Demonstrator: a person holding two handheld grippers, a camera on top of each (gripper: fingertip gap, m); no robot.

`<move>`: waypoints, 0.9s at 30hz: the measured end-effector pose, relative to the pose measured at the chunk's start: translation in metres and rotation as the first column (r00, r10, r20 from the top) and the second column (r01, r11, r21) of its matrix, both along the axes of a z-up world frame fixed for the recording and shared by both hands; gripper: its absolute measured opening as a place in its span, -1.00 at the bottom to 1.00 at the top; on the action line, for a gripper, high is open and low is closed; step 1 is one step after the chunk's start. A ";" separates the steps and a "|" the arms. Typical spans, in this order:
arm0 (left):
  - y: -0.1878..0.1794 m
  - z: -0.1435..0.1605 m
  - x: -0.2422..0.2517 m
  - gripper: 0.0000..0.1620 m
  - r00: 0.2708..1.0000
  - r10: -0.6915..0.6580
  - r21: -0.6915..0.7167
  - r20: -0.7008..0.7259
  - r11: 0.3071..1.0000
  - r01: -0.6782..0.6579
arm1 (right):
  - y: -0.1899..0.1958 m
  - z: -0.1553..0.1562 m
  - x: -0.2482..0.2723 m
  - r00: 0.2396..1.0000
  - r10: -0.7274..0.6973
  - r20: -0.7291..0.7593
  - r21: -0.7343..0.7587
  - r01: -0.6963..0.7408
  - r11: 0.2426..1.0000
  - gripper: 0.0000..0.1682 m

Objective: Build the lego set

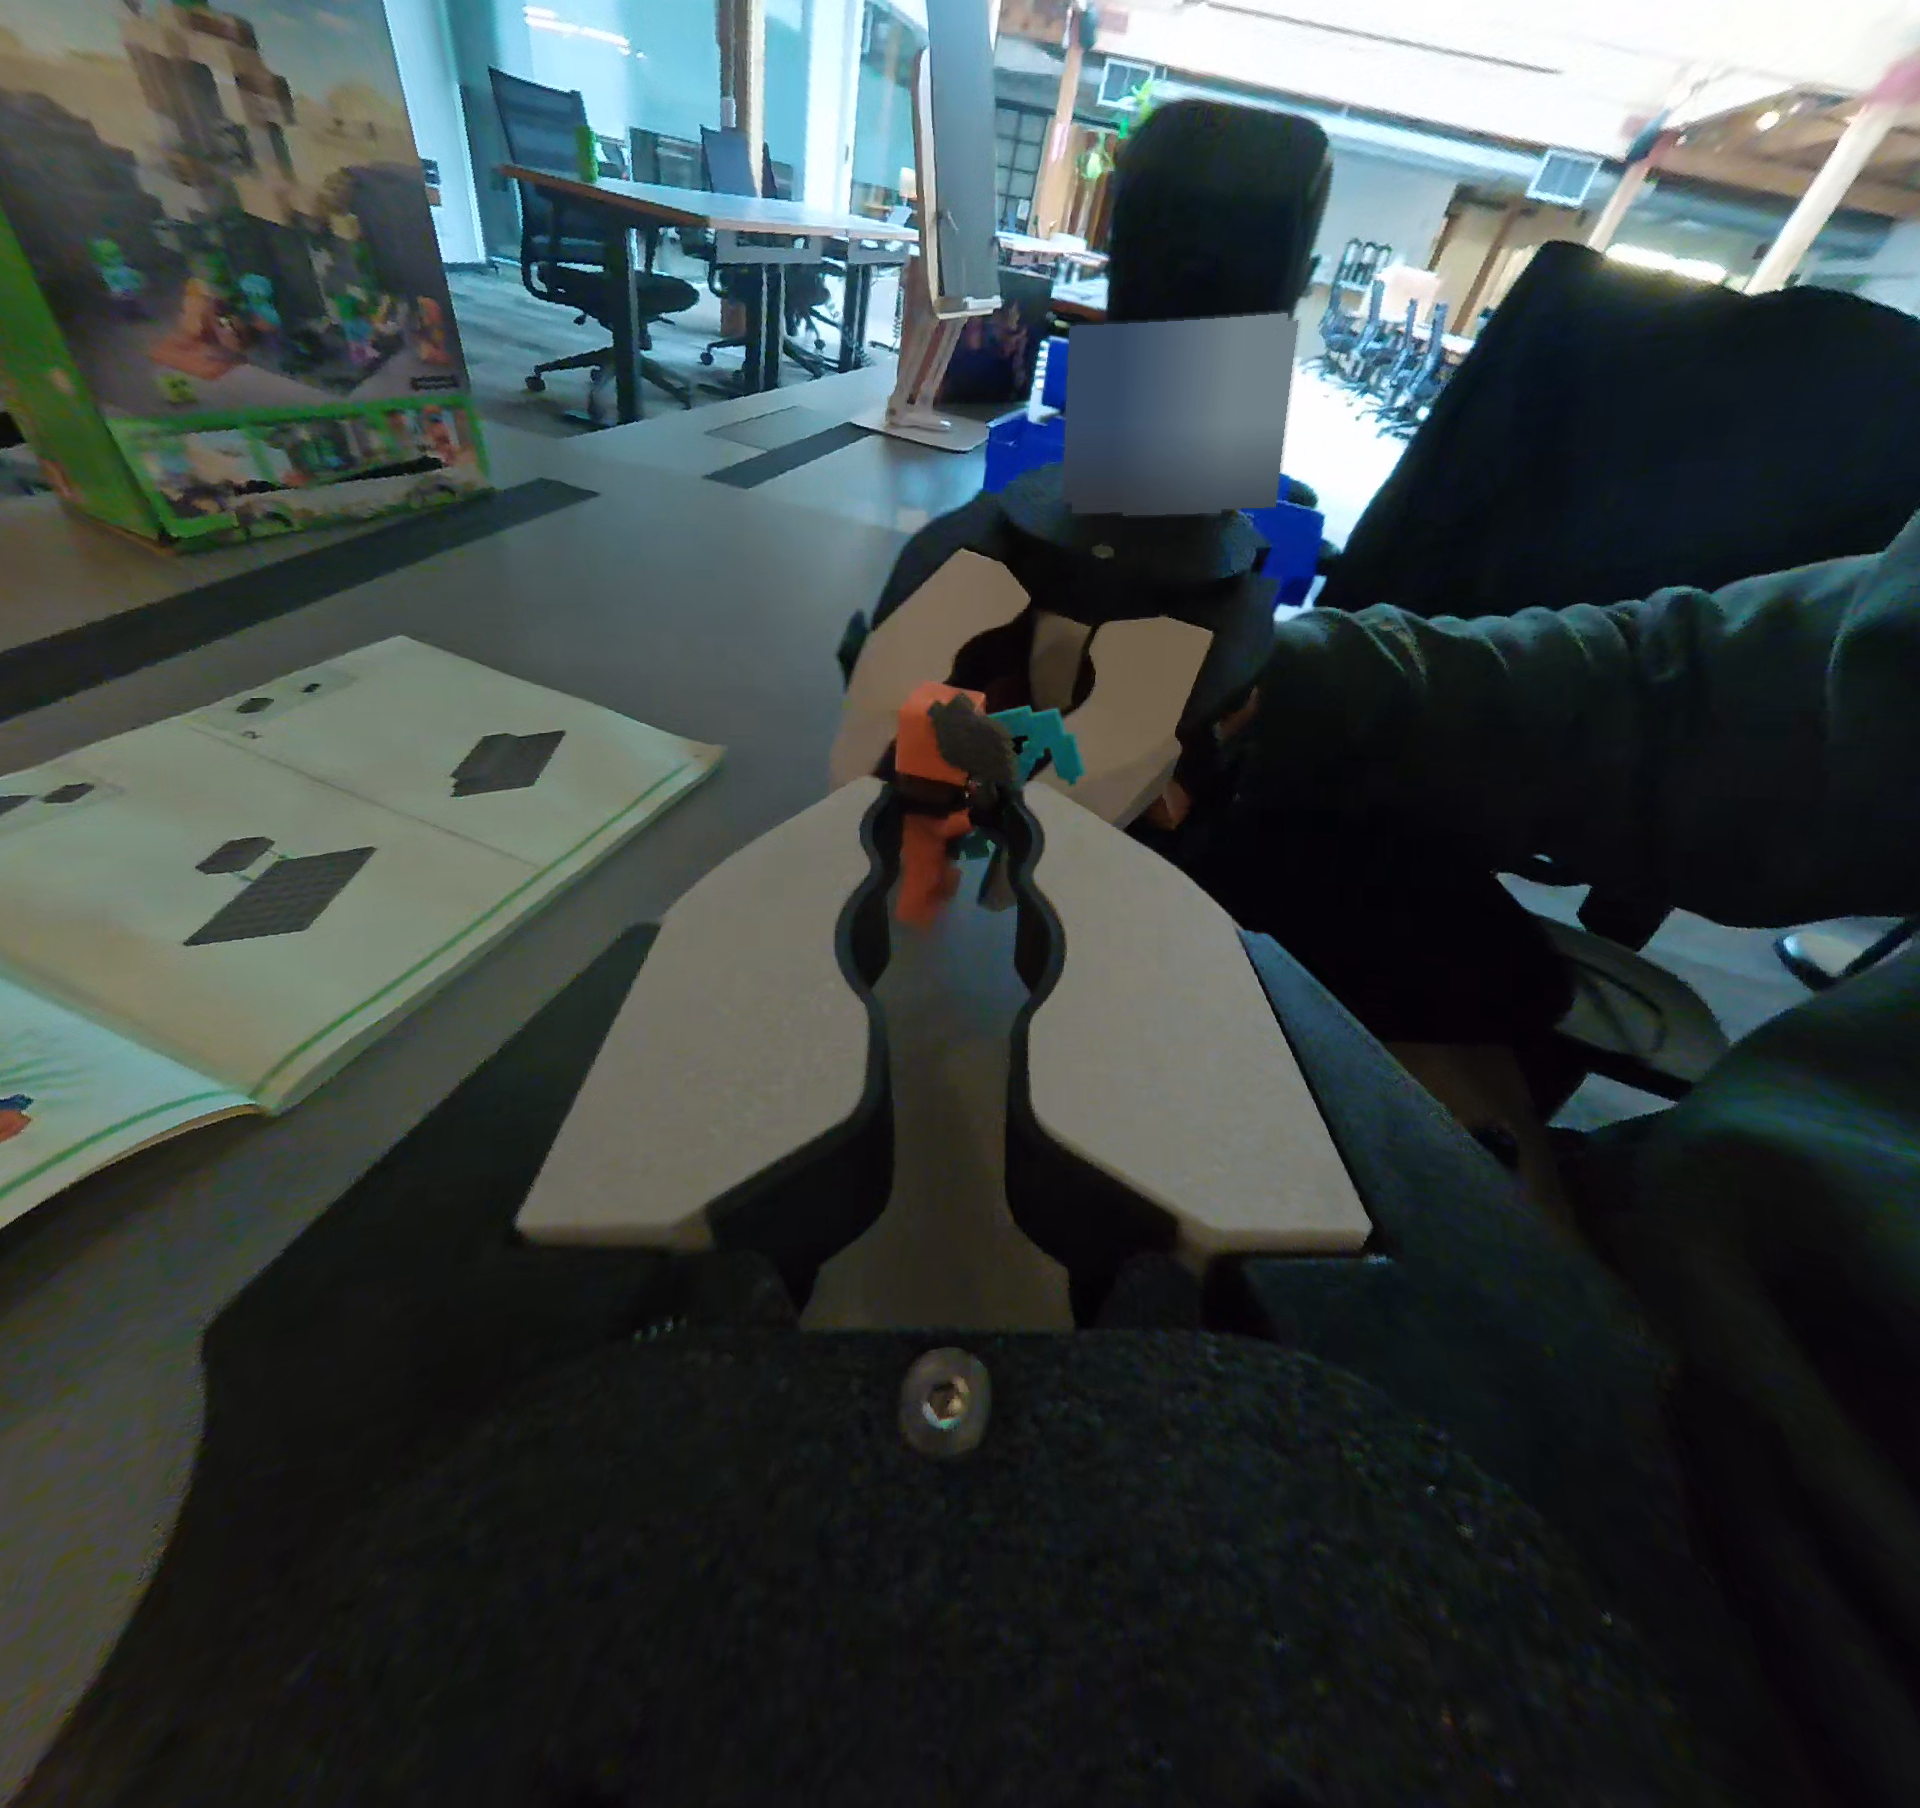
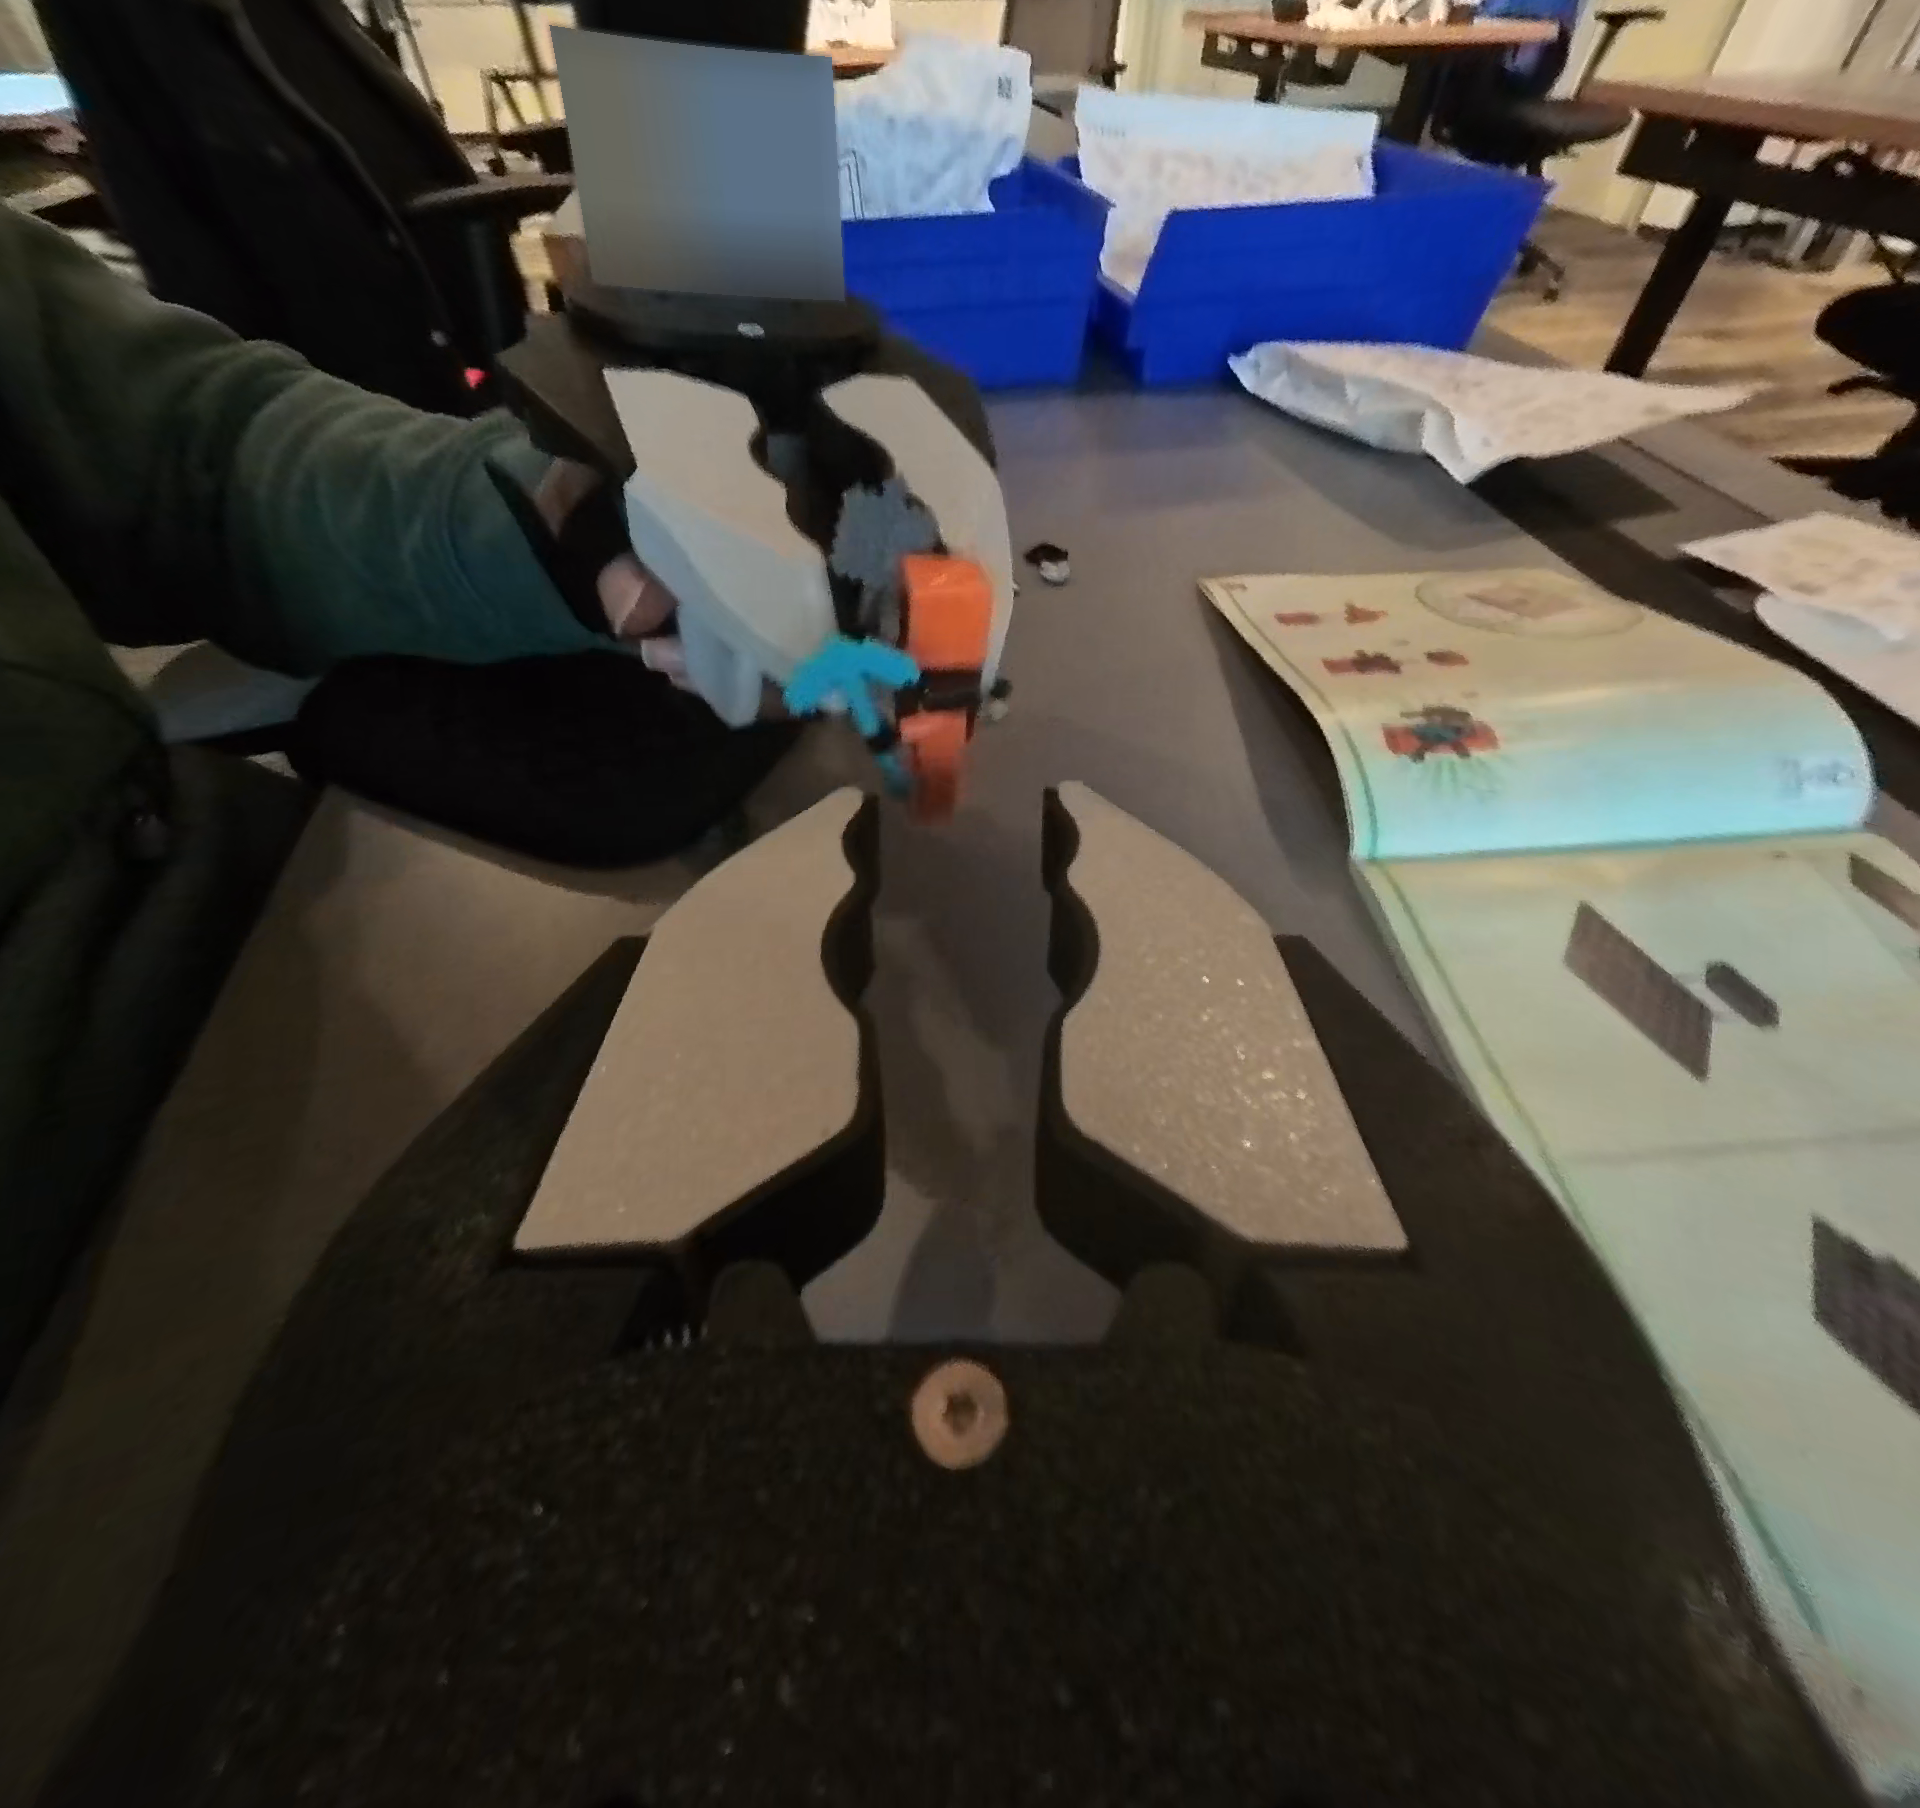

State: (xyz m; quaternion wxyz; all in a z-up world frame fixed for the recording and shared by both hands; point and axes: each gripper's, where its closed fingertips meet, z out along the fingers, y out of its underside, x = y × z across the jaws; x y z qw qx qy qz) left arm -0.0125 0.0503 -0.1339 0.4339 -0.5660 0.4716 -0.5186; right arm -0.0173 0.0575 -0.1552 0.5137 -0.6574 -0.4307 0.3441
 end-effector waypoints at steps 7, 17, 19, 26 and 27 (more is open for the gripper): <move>0.003 0.005 -0.004 -0.76 0.999 -0.014 -0.047 0.037 0.999 0.016 | -0.002 0.005 -0.012 0.996 0.074 -0.046 -0.029 -0.075 0.997 -0.84; 0.000 0.010 -0.008 -0.73 0.997 -0.059 -0.021 0.055 0.998 0.061 | -0.009 0.009 -0.011 0.992 0.069 -0.108 -0.106 -0.080 0.991 -0.89; -0.001 0.010 -0.009 -0.73 0.997 -0.065 -0.004 0.049 0.998 0.065 | -0.008 0.009 -0.010 0.991 0.065 -0.116 -0.119 -0.078 0.990 -0.89; 0.008 0.015 -0.019 -0.73 0.996 -0.065 0.043 0.067 0.997 0.062 | -0.007 0.007 -0.003 0.983 0.054 -0.174 -0.242 -0.096 0.965 -0.89; 0.006 0.015 -0.020 -0.73 0.994 -0.087 0.062 0.073 0.995 0.082 | -0.010 0.007 -0.005 0.979 0.074 -0.189 -0.264 -0.123 0.956 -0.89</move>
